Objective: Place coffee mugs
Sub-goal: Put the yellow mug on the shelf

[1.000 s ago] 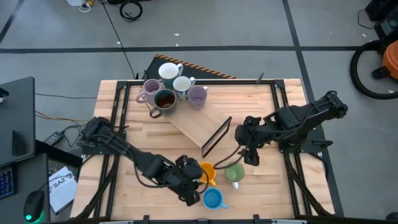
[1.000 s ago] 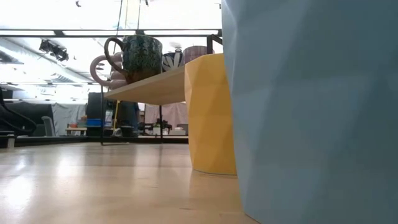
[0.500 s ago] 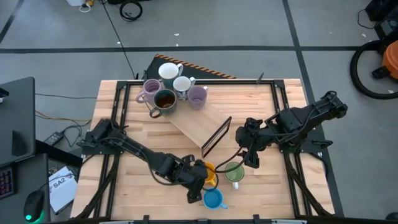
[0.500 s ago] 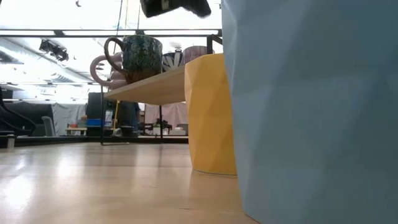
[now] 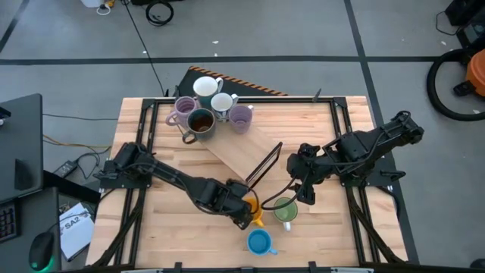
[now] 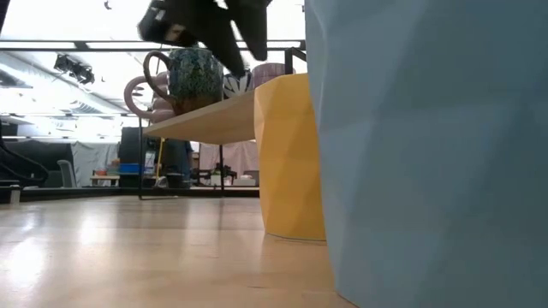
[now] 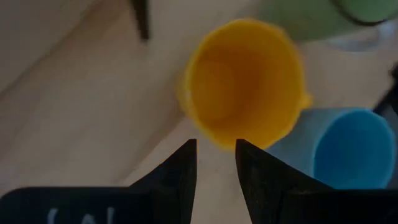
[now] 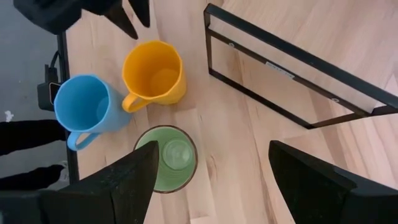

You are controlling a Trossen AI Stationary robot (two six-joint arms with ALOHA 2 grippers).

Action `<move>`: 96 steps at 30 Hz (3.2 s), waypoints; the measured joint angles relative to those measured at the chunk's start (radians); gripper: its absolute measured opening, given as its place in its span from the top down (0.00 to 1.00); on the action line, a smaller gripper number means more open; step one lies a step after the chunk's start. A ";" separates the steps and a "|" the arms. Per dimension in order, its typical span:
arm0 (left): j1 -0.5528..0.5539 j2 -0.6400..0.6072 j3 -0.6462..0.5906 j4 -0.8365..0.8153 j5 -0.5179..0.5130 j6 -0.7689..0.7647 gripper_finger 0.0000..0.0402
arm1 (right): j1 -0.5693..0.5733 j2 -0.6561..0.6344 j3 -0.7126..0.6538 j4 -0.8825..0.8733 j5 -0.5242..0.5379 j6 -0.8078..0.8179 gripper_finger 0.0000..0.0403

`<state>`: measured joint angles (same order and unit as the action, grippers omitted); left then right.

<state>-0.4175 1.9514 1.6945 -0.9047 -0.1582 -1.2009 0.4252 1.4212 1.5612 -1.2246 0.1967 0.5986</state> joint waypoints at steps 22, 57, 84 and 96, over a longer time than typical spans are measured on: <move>0.033 0.109 0.001 0.006 -0.024 -0.254 0.51 | 0.000 0.000 0.000 0.039 0.021 -0.025 0.23; 0.087 0.039 0.000 0.104 0.004 -0.223 0.94 | -0.002 0.000 0.000 0.044 0.045 -0.078 0.23; 0.158 -0.244 0.035 -0.140 0.144 0.276 0.94 | -0.005 -0.001 0.001 0.050 0.071 -0.128 0.23; 0.265 -0.264 0.180 -0.328 0.039 0.836 0.94 | -0.036 -0.002 0.001 0.085 0.072 -0.131 0.23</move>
<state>-0.1529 1.6878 1.8742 -1.2328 -0.1189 -0.3646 0.3887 1.4193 1.5620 -1.1395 0.2687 0.4671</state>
